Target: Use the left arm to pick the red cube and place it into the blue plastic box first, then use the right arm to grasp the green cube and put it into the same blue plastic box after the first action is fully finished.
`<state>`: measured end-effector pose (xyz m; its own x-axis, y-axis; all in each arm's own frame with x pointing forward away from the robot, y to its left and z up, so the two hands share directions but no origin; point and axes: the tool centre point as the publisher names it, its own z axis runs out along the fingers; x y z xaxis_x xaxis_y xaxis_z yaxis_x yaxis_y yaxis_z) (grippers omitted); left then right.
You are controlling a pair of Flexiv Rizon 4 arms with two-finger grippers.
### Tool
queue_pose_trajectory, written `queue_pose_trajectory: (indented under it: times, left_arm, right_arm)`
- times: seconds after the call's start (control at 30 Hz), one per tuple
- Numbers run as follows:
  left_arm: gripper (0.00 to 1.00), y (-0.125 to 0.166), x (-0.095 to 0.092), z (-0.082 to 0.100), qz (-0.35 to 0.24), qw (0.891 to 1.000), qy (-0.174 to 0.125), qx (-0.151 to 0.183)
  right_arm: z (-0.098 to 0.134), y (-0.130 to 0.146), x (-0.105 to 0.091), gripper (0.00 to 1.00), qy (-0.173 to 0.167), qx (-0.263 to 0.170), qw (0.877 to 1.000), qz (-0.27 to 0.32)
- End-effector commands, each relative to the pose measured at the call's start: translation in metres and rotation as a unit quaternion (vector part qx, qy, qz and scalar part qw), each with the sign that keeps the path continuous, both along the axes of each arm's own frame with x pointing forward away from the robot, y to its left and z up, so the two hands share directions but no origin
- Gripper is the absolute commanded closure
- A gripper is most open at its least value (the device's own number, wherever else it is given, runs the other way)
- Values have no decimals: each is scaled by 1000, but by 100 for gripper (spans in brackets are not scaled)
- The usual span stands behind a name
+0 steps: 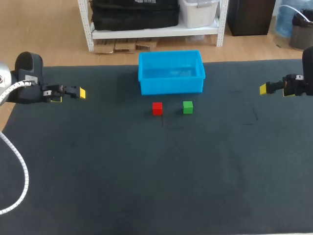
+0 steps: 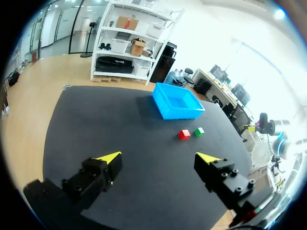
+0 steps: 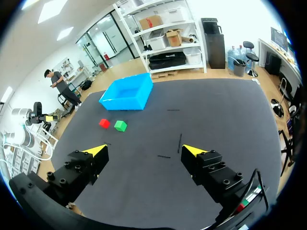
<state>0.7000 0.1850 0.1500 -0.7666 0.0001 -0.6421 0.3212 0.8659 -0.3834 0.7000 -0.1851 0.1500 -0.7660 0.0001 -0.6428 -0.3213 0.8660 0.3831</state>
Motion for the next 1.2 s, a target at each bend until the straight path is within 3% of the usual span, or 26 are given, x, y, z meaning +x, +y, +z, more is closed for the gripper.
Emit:
queue_pose_trajectory:
  times: [0.03, 1.2]
  left_arm:
    - [0, 0, 0, 0, 0, 1000, 0, 0]
    - [0, 0, 0, 0, 0, 1000, 0, 0]
  right_arm:
    - [0, 0, 0, 0, 0, 0, 1000, 0]
    - [0, 0, 0, 0, 0, 0, 1000, 0]
